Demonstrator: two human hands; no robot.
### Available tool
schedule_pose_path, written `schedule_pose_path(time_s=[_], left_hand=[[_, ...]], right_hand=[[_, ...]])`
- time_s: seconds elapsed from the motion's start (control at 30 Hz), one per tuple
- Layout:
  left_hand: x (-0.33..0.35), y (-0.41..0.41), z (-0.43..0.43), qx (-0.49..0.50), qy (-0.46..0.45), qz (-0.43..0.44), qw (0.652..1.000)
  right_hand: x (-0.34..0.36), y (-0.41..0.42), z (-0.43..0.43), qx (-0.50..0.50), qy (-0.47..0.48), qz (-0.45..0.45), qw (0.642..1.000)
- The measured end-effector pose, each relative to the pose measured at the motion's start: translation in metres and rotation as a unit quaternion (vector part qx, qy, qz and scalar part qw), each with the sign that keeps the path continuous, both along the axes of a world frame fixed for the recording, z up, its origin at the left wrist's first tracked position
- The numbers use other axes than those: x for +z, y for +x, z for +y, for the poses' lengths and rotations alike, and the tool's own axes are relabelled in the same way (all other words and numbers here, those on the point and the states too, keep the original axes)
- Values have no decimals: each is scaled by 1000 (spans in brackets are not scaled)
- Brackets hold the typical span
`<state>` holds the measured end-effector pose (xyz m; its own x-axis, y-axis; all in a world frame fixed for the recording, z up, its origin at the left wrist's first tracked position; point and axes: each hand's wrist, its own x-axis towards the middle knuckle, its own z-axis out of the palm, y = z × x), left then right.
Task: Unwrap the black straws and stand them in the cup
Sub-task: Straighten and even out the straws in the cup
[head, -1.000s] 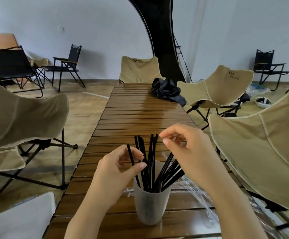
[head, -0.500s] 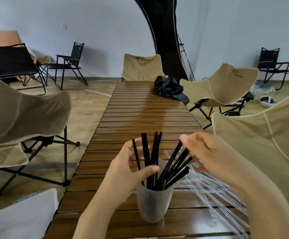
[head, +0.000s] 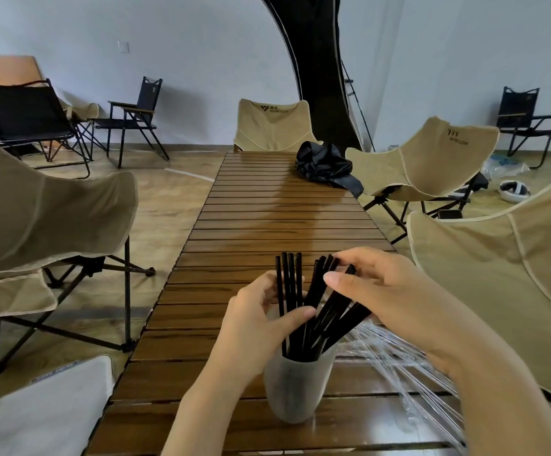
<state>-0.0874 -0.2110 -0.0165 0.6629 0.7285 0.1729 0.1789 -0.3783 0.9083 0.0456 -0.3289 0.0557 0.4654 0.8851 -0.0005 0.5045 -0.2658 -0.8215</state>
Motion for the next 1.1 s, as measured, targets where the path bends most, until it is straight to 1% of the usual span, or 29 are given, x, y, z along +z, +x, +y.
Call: schedule_pose_path(time_s=[0.13,0.3,0.47,0.67,0.8,0.97,1.03,1.1], left_hand=[[0,3,-1,-4,-4,5,1000],[0,4,-2,-14,3,9,1000],[-2,5,-3,-15,10,7,1000],[-4,4,-1,-25,12,-11,1000],[-1,1,-1,-43,-15,-36,998],[-1,-1,1,-47,-41,-42,997],[-1,-1,1,-49,-35,-35,998],[-1,-2,2,-51,-31,-34,998]], right_hand=[[-2,-1,6,-38,42,0,998],[-3,-1,7,-47,86,17,995],[0,-2,7,-30,92,20,995],[0,-4,10,-39,113,33,992],[-2,-3,12,-48,126,23,991],[-5,-4,13,-48,144,13,988],[-5,-5,15,-50,160,-9,986],[-3,-7,16,-57,184,-51,980]])
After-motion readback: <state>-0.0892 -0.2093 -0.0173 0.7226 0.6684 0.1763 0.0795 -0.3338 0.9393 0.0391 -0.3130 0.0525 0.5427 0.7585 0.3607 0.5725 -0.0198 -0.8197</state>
